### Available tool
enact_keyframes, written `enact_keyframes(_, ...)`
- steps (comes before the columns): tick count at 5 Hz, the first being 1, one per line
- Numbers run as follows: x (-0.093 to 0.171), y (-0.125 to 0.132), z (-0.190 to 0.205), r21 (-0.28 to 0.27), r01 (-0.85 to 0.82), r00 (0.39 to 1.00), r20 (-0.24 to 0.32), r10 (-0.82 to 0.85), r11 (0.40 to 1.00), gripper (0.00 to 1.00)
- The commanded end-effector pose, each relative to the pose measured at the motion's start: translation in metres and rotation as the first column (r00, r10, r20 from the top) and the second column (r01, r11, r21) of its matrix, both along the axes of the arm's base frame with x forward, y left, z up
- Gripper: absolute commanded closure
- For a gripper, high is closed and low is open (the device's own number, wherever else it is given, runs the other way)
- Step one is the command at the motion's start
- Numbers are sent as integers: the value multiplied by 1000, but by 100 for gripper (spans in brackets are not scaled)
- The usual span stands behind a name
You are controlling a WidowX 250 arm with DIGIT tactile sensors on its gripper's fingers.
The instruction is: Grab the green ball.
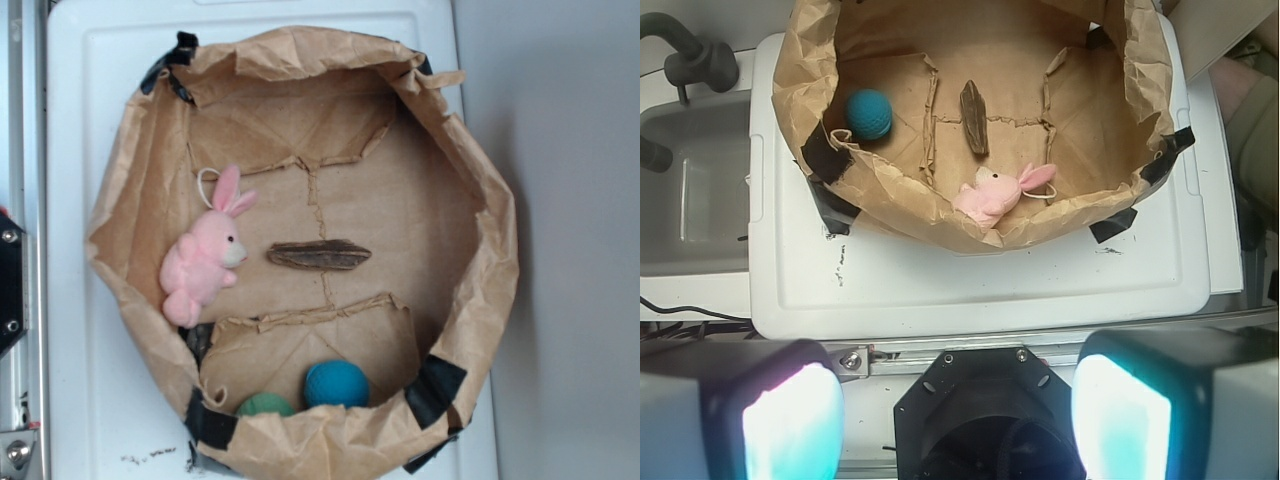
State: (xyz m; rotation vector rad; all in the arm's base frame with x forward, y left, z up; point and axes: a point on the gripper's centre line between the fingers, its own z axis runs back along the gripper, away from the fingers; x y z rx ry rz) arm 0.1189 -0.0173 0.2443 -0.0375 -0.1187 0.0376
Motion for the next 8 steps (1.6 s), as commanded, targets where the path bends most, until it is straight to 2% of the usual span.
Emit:
enact_keyframes(1,0,0,0,0,0,1000,0,0,1000,0)
enact_keyframes(3,72,-27,-5,3,-138,990,4,138,990,0)
enact_keyframes(4,95,-30,-10,1,-165,986,25,165,986,0)
enact_keyframes(5,114,-25,-30,-12,-144,989,41,145,989,0)
enact_keyframes(6,145,-11,-63,-16,-90,995,39,90,996,0)
enact_keyframes(7,153,-4,-83,15,-58,997,57,57,998,0)
enact_keyframes(8,153,-4,-83,15,-58,997,57,57,998,0)
